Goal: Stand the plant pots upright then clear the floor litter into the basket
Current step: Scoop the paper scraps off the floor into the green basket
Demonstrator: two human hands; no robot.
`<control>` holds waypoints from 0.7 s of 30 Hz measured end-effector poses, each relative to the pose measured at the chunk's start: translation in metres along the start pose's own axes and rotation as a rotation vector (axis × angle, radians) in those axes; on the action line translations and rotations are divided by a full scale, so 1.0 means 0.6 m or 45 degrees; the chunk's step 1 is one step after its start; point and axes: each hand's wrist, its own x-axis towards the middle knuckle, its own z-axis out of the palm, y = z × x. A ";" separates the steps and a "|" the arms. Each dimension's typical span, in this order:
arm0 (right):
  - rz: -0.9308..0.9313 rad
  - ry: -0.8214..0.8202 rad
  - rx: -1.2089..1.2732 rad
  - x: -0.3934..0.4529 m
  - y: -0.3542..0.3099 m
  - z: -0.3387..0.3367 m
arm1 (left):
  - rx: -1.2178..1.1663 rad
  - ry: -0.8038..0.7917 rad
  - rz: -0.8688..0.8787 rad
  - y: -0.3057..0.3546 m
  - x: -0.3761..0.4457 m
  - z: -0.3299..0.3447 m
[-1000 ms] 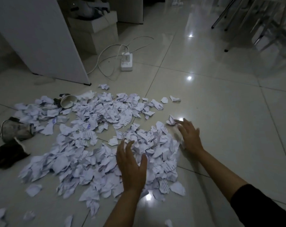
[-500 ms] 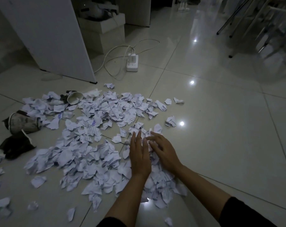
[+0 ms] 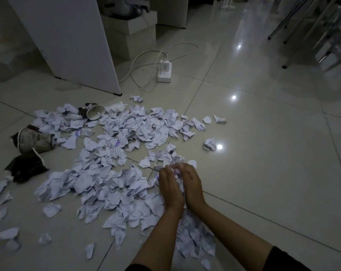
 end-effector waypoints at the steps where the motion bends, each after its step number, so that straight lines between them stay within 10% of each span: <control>1: 0.024 0.010 0.019 0.001 -0.001 0.003 | -0.025 0.004 -0.010 0.003 0.001 0.000; 21: -0.051 -0.135 0.133 -0.007 -0.125 0.085 | 0.059 0.324 0.059 0.139 0.003 -0.084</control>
